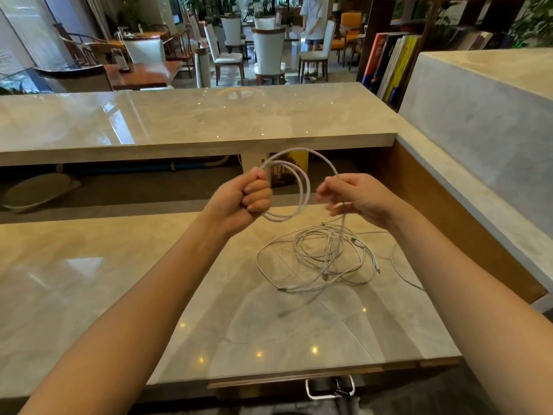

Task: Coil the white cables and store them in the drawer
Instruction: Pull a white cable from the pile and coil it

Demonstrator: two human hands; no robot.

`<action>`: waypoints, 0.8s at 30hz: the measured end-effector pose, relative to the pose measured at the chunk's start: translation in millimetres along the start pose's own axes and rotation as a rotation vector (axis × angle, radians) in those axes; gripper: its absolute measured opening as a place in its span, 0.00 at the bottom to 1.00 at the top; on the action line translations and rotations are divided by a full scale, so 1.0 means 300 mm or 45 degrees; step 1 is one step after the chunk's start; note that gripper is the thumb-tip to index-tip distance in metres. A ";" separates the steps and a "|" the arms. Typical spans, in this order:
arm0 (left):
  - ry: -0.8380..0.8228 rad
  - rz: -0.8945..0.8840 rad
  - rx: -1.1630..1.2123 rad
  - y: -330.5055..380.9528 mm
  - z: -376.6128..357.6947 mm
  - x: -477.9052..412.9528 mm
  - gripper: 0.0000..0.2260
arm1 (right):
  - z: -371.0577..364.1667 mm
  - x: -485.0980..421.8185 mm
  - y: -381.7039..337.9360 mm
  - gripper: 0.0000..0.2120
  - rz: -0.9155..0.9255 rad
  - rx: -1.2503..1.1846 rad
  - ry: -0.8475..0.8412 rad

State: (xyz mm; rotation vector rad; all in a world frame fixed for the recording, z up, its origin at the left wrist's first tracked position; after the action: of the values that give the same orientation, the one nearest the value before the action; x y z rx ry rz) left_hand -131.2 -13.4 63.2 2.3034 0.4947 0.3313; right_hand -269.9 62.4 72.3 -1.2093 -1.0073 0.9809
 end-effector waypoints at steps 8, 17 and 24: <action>0.048 -0.272 0.221 0.102 0.038 0.011 0.13 | -0.060 0.019 0.226 0.15 -0.076 1.178 -0.047; 0.302 -0.364 -1.450 0.050 -0.032 0.016 0.06 | -0.414 0.106 -0.102 0.11 0.638 1.872 -0.100; 0.407 -0.165 -2.057 0.025 0.010 0.026 0.06 | -0.354 0.133 -0.163 0.12 0.619 1.713 -0.077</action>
State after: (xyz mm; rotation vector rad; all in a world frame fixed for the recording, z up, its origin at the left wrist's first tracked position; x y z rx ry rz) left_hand -121.4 -16.6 67.3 0.6511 0.2976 0.6942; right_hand -154.6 68.4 115.8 -0.2451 0.0742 1.6585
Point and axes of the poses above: each hand's wrist, its own x-axis away from the middle knuckle, its own z-axis out of the back of the hand, y = z × x, the point moved 10 cm from there along -x, towards the middle knuckle, and after that the axes turned 5 degrees about -x, right-handed, at the moved point
